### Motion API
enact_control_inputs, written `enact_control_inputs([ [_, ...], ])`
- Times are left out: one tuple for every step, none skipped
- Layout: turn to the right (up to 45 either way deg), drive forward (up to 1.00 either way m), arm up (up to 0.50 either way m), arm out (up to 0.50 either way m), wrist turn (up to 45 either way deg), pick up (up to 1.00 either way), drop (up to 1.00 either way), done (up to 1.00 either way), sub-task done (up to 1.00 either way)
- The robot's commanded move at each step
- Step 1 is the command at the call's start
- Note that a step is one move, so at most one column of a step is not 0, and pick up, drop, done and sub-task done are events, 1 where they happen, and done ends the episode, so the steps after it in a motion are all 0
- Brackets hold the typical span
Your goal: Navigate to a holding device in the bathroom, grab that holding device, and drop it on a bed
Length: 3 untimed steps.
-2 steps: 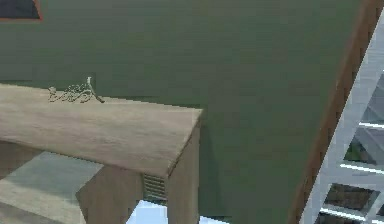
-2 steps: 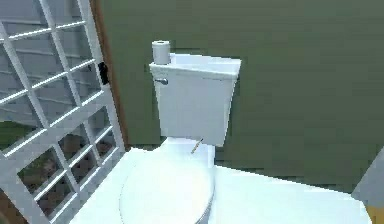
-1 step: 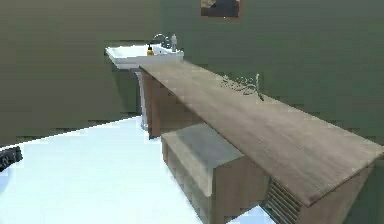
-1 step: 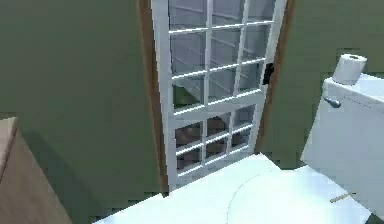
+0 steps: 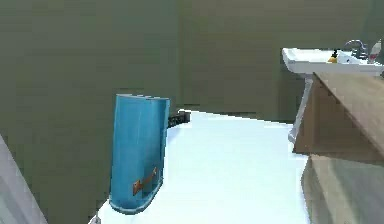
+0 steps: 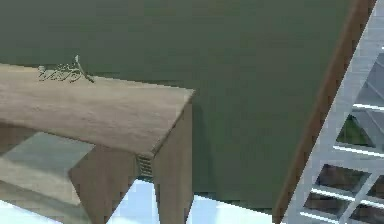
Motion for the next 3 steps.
enact_control_inputs([
  [-27.0, 0.00, 0.00, 0.00, 0.0, 0.00, 0.00, 0.00, 0.00],
  [45.0, 0.00, 0.00, 0.00, 0.0, 0.00, 0.00, 0.00, 0.00],
  [9.0, 0.00, 0.00, 0.00, 0.0, 0.00, 0.00, 0.00, 0.00],
])
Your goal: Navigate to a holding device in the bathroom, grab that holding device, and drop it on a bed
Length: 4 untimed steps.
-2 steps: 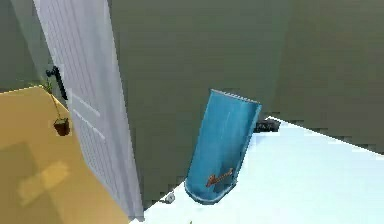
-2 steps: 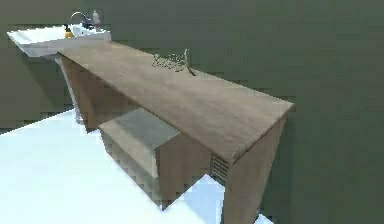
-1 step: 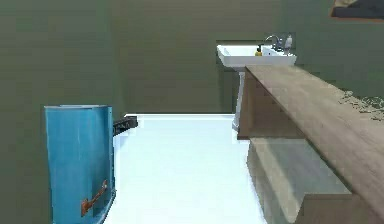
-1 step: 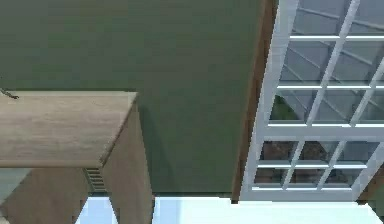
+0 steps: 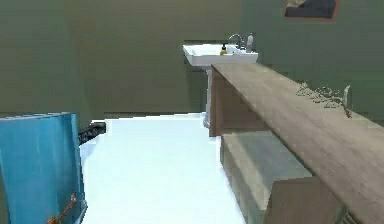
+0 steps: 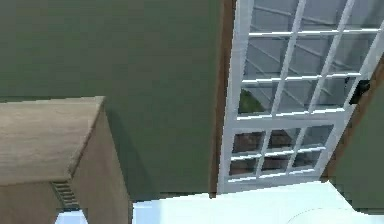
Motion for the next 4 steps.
enact_control_inputs([
  [0.0, 1.00, 0.00, 0.00, 0.0, 0.00, 0.00, 0.00, 0.00],
  [0.0, 0.25, 0.00, 0.00, 0.0, 0.00, 0.00, 0.00, 0.00],
  [15.0, 0.00, 0.00, 0.00, 0.0, 0.00, 0.00, 0.00, 0.00],
  [0.0, 0.00, 0.50, 0.00, 0.0, 0.00, 0.00, 0.00, 0.00],
])
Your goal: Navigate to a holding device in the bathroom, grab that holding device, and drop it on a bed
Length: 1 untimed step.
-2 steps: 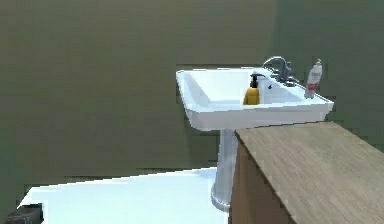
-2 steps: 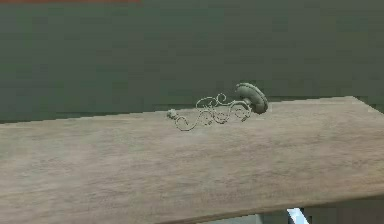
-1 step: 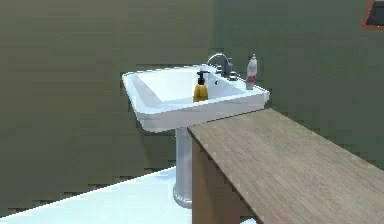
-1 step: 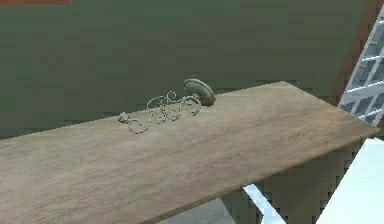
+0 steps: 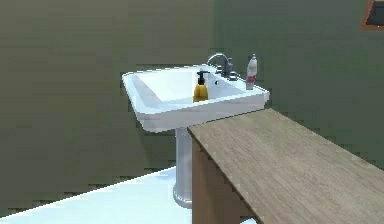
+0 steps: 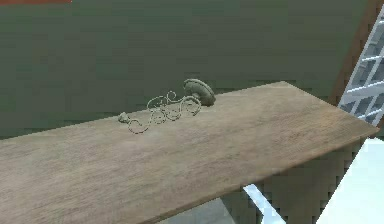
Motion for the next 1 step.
enact_control_inputs([
  [0.0, 0.00, 0.38, 0.00, 0.0, 0.00, 0.00, 0.00, 0.00],
])
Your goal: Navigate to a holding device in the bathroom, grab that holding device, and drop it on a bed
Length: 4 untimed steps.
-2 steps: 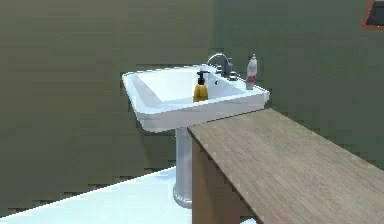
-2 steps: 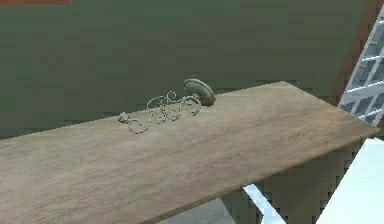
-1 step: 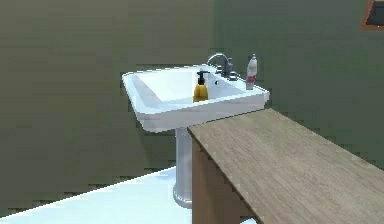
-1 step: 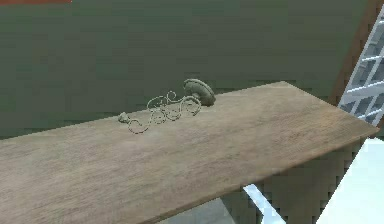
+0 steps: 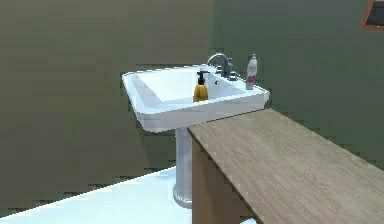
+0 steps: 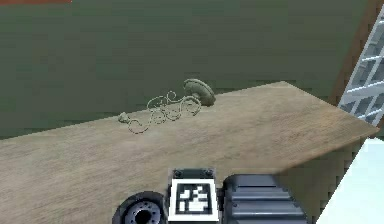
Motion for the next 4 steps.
enact_control_inputs([
  [0.0, 0.00, 0.00, 0.38, 0.0, 0.00, 0.00, 0.00, 0.00],
  [0.0, 0.00, 0.00, 0.00, 45.0, 0.00, 0.00, 0.00, 0.00],
  [0.0, 0.00, 0.00, 0.00, 45.0, 0.00, 0.00, 0.00, 0.00],
  [0.0, 0.00, 0.00, 0.00, 33.0, 0.00, 0.00, 0.00, 0.00],
])
